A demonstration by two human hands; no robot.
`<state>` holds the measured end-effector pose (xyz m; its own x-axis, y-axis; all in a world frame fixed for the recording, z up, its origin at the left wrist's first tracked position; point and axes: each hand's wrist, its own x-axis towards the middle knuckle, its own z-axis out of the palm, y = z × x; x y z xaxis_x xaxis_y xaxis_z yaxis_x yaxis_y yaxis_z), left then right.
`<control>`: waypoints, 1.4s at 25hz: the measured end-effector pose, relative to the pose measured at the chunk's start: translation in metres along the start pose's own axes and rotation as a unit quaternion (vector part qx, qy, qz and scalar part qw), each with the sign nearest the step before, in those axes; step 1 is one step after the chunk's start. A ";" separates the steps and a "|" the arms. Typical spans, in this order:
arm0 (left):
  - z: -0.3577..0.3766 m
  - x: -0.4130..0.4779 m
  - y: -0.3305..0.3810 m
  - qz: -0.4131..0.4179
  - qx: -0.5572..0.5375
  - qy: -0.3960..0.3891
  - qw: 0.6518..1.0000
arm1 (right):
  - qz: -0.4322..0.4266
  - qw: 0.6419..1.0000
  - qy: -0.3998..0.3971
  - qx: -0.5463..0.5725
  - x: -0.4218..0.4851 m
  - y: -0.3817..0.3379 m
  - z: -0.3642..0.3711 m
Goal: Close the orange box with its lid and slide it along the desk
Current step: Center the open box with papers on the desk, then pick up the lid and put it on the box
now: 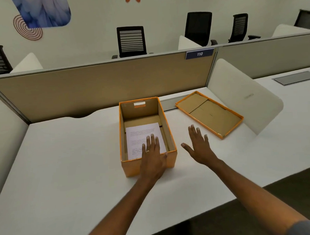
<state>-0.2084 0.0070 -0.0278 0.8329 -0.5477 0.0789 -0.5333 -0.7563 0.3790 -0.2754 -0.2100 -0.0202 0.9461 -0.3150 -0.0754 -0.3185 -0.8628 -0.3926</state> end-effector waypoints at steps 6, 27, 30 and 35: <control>0.040 0.049 0.090 0.074 -0.032 -0.034 0.996 | 0.028 0.997 0.040 -0.056 0.009 0.083 -0.038; 0.249 0.204 0.280 0.082 0.111 -0.237 0.962 | -0.014 0.979 -0.148 -0.139 0.088 0.345 -0.026; 0.257 0.203 0.280 0.077 0.116 -0.249 0.959 | -0.045 0.975 -0.150 -0.160 0.094 0.356 -0.024; 0.253 0.178 0.254 0.028 0.090 -0.243 0.965 | -0.130 0.972 -0.144 -0.136 0.073 0.360 -0.020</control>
<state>-0.2331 -0.3729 -0.1513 0.6571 -0.6602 -0.3637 -0.6297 -0.7460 0.2167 -0.3225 -0.5515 -0.1485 0.9616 0.0178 -0.2740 -0.0330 -0.9832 -0.1797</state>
